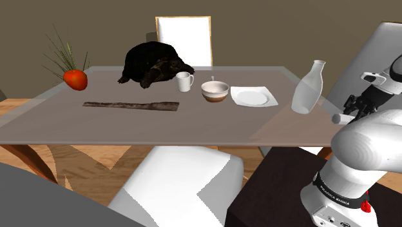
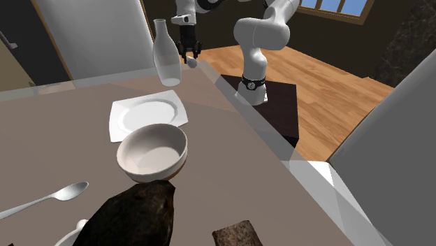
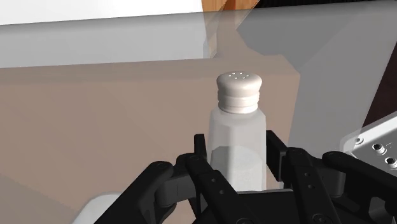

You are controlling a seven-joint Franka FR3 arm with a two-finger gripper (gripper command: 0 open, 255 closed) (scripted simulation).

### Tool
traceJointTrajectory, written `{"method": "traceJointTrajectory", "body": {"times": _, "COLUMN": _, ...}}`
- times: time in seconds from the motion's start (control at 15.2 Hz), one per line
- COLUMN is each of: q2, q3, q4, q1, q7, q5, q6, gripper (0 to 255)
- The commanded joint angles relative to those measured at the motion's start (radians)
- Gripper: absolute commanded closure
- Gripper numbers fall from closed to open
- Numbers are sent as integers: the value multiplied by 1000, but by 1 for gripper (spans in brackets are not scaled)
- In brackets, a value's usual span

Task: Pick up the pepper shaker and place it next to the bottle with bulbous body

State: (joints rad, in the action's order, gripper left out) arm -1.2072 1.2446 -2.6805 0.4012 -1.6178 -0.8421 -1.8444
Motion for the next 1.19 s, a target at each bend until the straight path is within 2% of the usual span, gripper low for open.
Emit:
{"method": "traceJointTrajectory", "body": {"times": 0.0, "q2": 1, "q3": 5, "q4": -1, "q1": 0, "q7": -1, "q5": -4, "q6": -4, "gripper": 255}}
{"method": "traceJointTrajectory", "body": {"times": 0.33, "q2": 1, "q3": 5, "q4": -1, "q1": 0, "q7": -1, "q5": -4, "q6": -4, "gripper": 255}}
{"method": "traceJointTrajectory", "body": {"times": 0.4, "q2": 1, "q3": 5, "q4": -1, "q1": 0, "q7": -1, "q5": -4, "q6": -4, "gripper": 0}}
{"method": "traceJointTrajectory", "body": {"times": 0.73, "q2": 1, "q3": 5, "q4": -1, "q1": 0, "q7": -1, "q5": -4, "q6": -4, "gripper": 0}}
{"method": "traceJointTrajectory", "body": {"times": 0.99, "q2": -17, "q3": -106, "q4": 78, "q1": 9, "q7": -25, "q5": 90, "q6": 107, "gripper": 0}}
{"method": "traceJointTrajectory", "body": {"times": 1.12, "q2": -17, "q3": -106, "q4": 78, "q1": 9, "q7": -24, "q5": 90, "q6": 107, "gripper": 0}}
